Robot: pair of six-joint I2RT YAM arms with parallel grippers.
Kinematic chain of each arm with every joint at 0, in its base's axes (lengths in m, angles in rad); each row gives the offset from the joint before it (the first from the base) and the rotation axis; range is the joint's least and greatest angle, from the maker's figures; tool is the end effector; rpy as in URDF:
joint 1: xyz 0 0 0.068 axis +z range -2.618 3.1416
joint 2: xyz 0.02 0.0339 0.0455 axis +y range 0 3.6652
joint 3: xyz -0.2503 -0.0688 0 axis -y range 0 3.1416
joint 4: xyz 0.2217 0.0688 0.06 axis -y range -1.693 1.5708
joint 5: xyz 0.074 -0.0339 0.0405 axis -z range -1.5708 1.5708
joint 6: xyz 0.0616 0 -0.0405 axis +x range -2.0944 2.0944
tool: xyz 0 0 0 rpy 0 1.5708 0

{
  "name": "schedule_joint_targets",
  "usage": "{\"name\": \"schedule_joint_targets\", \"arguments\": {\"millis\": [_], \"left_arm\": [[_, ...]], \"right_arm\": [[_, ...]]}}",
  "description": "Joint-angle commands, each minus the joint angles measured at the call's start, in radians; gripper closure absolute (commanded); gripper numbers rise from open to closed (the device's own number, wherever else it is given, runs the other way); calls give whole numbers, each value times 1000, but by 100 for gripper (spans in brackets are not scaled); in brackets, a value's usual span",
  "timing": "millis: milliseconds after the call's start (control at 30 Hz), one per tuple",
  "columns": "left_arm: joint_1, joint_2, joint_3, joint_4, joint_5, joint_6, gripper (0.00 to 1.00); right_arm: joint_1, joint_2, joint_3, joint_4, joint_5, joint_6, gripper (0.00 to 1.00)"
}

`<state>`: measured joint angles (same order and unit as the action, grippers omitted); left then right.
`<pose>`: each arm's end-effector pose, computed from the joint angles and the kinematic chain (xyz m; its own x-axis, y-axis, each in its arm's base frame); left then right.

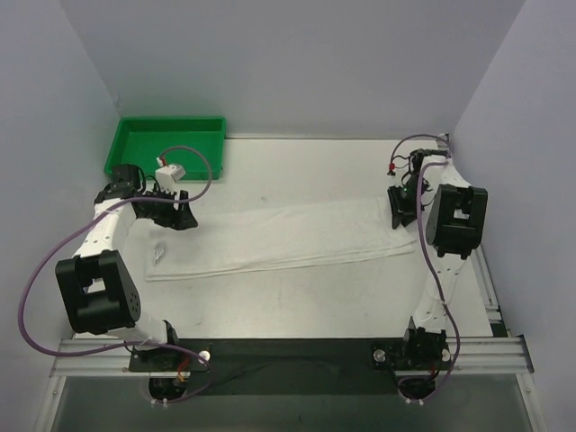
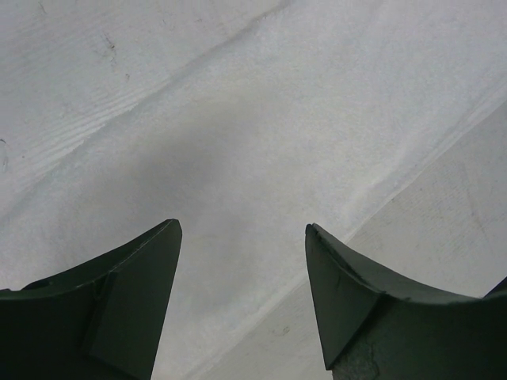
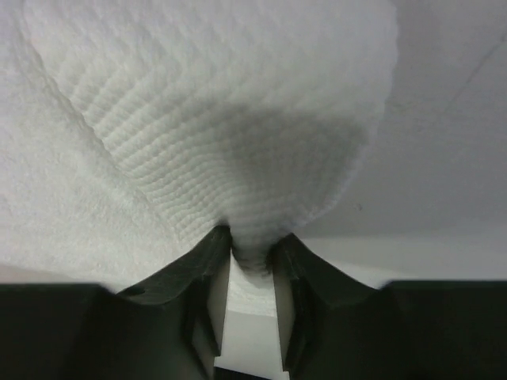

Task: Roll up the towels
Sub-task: Fold the towel

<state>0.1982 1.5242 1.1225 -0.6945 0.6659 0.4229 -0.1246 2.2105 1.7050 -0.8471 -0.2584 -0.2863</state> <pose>0.2936 0.0201 0.2232 -0.7452 0.1795 -0.6422 0.4691 0.8256 -0.3135 0.4200 -0.0367 0.1291 -0.9477 -0.1565 -0.2781 -0.2110 0.9611 0.1782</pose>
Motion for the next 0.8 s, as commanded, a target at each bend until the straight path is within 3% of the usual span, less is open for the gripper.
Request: {"name": "schedule_joint_targets", "arguments": {"millis": [0,33,67,300,433,600,767], "left_arm": [[9,-38,16,56,-8,-35,25],[9,-39,19,59,-11,-41,26],[7,-42,17,64,-14,-47,25],[7,-58,-29,72,-12,-67,25],[3,-39,-62,78,-9,-96,28],[-14,14,-87,87,3,-147,32],[-49,79,-102,115,-14,-185,36]], "right_arm": [[-4,40,31,-86,39,16,74],[-7,43,45,-95,44,9,93],[-24,43,51,-98,54,4,100],[-150,-28,163,-119,73,-65,100],[-155,-92,229,-158,51,-97,100],[-72,-181,179,-175,-25,-88,100],[86,-245,124,-170,-143,-18,100]]}}
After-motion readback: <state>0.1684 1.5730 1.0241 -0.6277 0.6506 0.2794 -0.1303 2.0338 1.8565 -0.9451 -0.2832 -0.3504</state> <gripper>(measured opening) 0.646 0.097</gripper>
